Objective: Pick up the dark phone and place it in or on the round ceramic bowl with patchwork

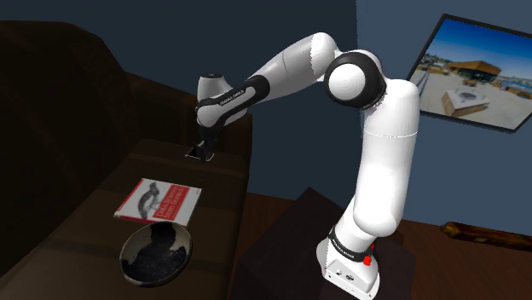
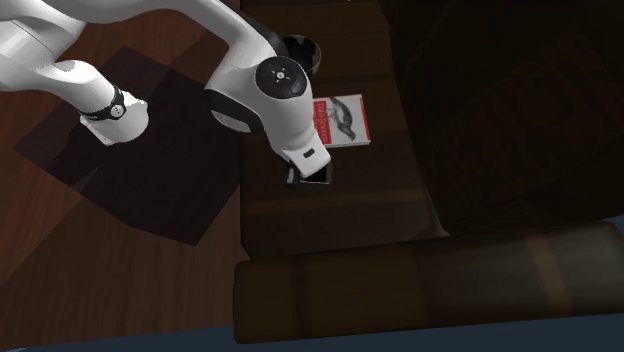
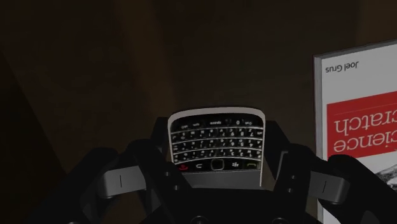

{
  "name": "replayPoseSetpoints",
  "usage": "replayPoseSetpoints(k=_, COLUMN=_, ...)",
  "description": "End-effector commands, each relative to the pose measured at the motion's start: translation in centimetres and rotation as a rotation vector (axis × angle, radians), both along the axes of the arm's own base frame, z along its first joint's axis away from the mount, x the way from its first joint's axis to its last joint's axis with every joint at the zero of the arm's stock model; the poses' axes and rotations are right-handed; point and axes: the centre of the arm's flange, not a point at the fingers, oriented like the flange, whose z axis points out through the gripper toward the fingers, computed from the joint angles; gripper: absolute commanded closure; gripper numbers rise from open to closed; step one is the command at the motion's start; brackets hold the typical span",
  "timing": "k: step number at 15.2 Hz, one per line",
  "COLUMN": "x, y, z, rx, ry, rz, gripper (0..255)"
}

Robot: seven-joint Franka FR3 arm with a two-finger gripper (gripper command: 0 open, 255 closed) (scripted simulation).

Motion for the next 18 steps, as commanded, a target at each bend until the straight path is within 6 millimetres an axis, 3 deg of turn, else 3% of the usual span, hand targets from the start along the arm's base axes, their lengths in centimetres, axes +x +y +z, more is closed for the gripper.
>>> replayPoseSetpoints(k=1, x=-0.1, y=0.1, z=1.2, rx=0.000, ry=0.000, rz=0.000, gripper=255)
replayPoseSetpoints(k=15, x=-0.1, y=0.1, z=8.1, rx=0.000, ry=0.000, rz=0.000, gripper=255)
replayPoseSetpoints(k=18, x=-2.4, y=3.3, z=8.2, rx=0.000, ry=0.000, rz=0.000, gripper=255)
